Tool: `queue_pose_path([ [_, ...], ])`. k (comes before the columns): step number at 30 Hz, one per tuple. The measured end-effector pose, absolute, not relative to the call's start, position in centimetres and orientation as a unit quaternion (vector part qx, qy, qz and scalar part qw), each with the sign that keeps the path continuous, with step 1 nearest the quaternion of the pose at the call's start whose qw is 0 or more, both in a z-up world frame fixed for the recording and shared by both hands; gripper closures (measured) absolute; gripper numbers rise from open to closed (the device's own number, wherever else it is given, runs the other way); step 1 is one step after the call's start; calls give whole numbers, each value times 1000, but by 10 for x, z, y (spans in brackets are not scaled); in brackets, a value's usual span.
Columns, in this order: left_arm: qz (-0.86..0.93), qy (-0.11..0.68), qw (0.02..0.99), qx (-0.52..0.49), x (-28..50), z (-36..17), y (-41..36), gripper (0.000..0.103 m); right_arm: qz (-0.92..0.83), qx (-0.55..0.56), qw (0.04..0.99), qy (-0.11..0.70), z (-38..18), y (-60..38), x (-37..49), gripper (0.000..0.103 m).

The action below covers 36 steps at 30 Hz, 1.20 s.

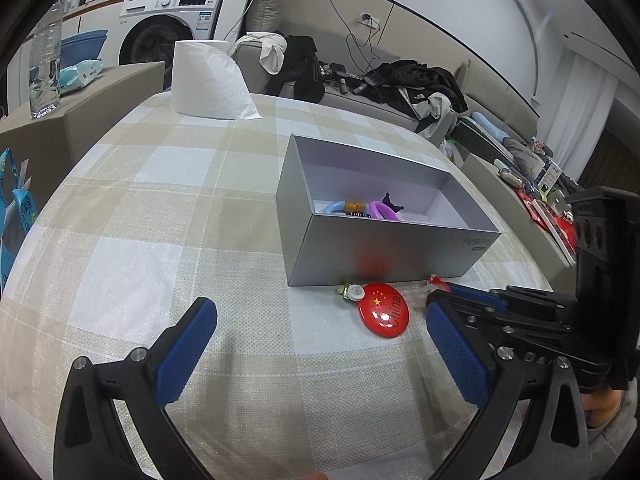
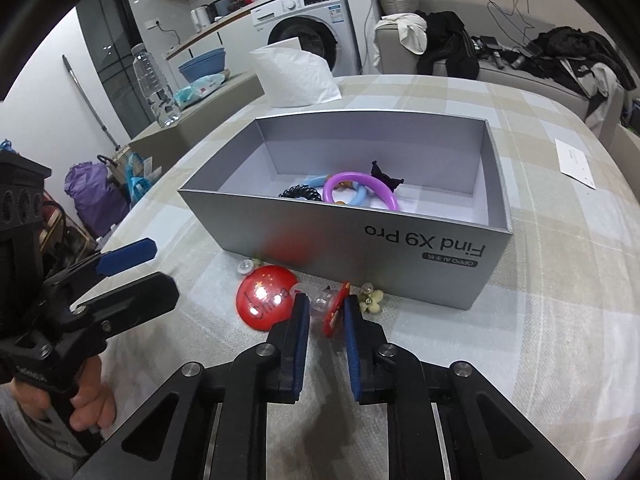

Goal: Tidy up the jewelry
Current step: 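Move right tool to the small red charm and grasp it, then grasp the red round China badge with left tool while right tool holds the red charm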

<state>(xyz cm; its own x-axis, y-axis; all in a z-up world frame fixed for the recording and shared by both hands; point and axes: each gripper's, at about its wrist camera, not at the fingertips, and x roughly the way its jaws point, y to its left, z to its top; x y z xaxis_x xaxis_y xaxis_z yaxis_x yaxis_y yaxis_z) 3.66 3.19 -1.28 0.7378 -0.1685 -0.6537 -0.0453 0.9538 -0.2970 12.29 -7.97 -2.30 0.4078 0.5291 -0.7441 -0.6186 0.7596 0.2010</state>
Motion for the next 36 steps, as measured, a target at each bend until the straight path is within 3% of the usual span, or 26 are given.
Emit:
queue_pose_path([
  [10,-40,369,920,-124,40,-12,25,1,362,58,847,386,-16,-137,116,87],
  [18,-38,396,916,-47,48,-15,-1,3,355,98,852,372,-10,-164,117,87],
  [21,-52,401,914,-14,48,-16,-12,12,363,90,850,372,-9,-160,114,87],
  [25,-87,418,904,-1,50,-20,-21,40,368,75,850,371,-10,-155,111,87],
  [33,-90,437,895,-16,58,-22,-20,44,370,74,847,373,-12,-154,111,87],
  [36,-87,443,892,-7,63,-23,-29,53,370,72,847,375,-13,-153,111,87],
])
